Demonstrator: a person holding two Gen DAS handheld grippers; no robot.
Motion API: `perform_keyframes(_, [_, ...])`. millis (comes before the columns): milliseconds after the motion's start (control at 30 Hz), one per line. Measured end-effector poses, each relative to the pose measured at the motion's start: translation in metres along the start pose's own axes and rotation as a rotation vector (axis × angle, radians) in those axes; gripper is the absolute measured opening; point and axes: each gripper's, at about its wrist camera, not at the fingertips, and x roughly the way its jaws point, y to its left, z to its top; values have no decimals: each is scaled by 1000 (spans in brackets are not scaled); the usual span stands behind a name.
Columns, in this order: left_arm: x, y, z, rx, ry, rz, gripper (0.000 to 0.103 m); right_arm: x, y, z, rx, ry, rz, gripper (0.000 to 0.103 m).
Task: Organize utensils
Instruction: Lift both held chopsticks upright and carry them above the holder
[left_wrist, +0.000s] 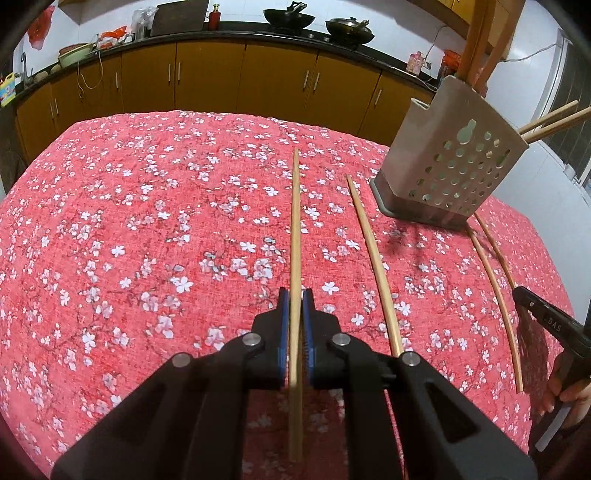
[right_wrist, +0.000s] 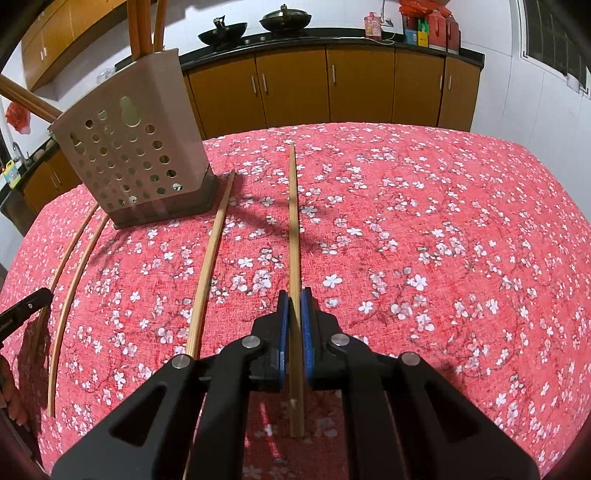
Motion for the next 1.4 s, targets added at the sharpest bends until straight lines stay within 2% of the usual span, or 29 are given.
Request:
perform_keyframes(467, [-1,-13,-6,43,4,44,10,-6,-2,-6,4,0,6,8])
perform_keyframes(1400, [-2,-11,-10,51,3,51,8,-9,-1,-3,3,5,11,8])
